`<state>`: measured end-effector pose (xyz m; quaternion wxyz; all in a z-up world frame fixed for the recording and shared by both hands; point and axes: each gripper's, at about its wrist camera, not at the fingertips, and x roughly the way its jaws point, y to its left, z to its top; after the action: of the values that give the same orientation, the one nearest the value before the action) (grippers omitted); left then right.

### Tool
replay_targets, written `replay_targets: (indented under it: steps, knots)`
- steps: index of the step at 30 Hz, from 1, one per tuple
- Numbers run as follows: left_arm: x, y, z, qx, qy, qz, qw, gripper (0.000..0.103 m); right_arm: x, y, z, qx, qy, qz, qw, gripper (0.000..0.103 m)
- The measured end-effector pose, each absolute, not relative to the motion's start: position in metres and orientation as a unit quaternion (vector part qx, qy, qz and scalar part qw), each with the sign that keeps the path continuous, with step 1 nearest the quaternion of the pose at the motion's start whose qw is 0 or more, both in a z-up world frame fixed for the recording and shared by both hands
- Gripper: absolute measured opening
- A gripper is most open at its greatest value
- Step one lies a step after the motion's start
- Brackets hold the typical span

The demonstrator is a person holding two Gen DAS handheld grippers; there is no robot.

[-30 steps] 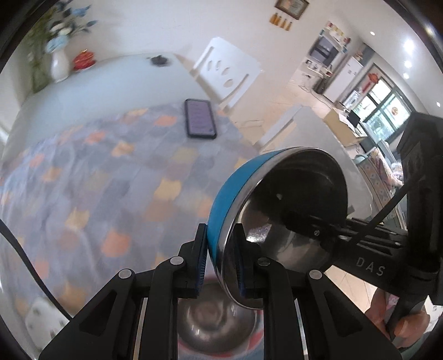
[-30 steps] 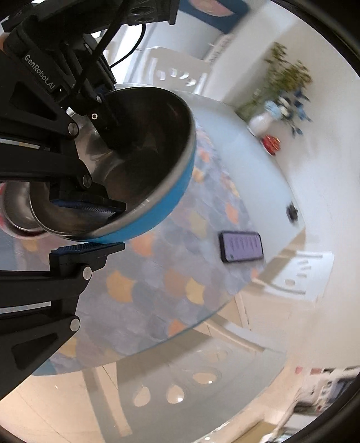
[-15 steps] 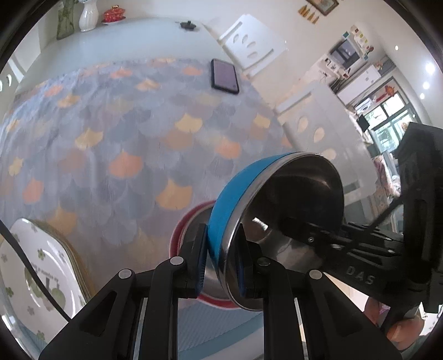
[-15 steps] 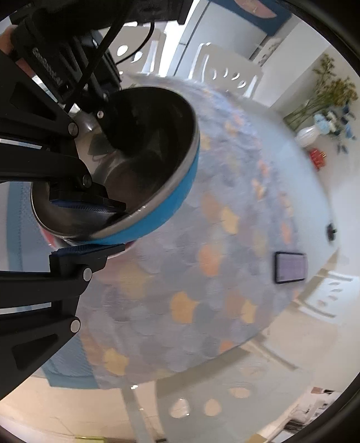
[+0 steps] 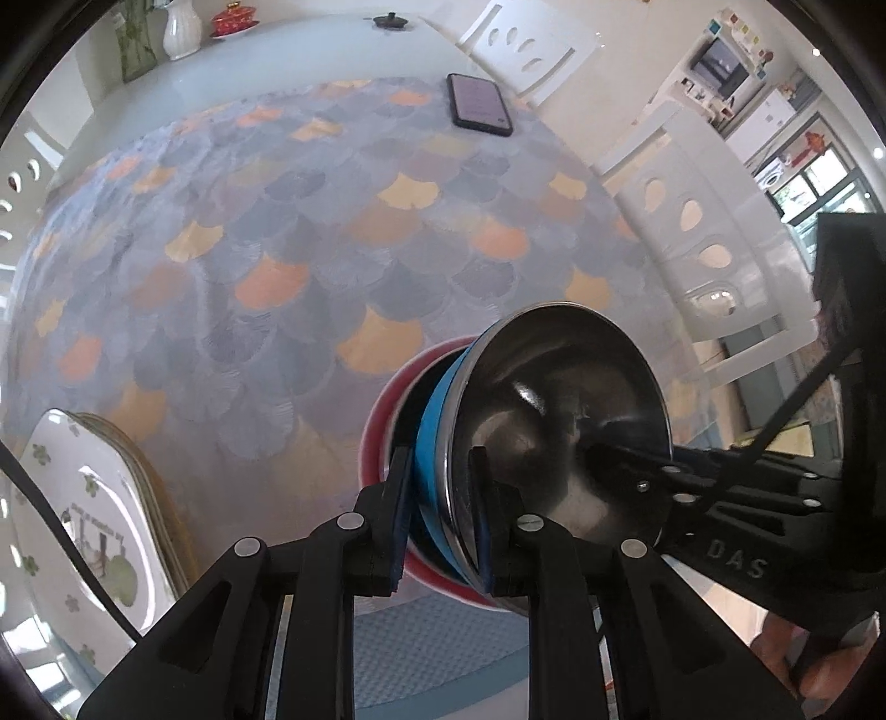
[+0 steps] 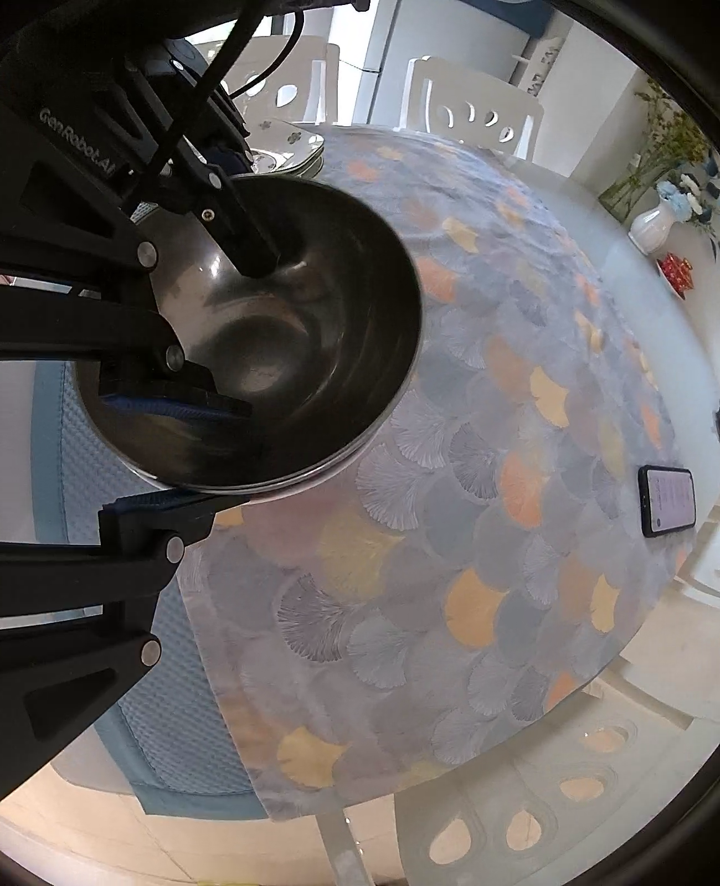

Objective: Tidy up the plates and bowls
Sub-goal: 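Carry the blue-sided steel bowl and lower it into the bowl stack, then open the left gripper and withdraw from the bowl stack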

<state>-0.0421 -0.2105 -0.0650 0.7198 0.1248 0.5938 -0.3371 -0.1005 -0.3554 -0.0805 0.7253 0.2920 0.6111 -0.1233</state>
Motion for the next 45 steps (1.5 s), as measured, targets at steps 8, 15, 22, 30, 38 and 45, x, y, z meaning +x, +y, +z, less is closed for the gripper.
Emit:
replay_targets:
  steps: [8, 15, 22, 30, 38, 45]
  knots:
    - [-0.031, -0.188, -0.055, 0.106, 0.591, -0.322, 0.732, 0.025, -0.099, -0.346, -0.067, 0.25, 0.61, -0.118, 0.742, 0.021]
    - [-0.035, -0.188, -0.057, 0.102, 0.59, -0.323, 0.733, 0.025, -0.108, -0.344, -0.068, 0.249, 0.622, -0.103, 0.735, 0.021]
    - [-0.035, -0.185, -0.045, 0.094, 0.58, -0.317, 0.744, 0.025, -0.11, -0.356, -0.044, 0.24, 0.598, -0.095, 0.759, 0.021]
    - [-0.03, -0.154, -0.007, 0.065, 0.541, -0.296, 0.784, 0.025, -0.088, -0.335, -0.005, 0.217, 0.558, -0.048, 0.8, 0.021]
    - [0.003, -0.064, 0.029, 0.011, 0.498, -0.264, 0.826, 0.025, -0.066, -0.267, 0.024, 0.18, 0.535, -0.016, 0.826, 0.025]
    - [0.018, 0.0, 0.042, 0.014, 0.477, -0.245, 0.844, 0.026, -0.053, -0.225, 0.029, 0.171, 0.537, -0.026, 0.826, 0.027]
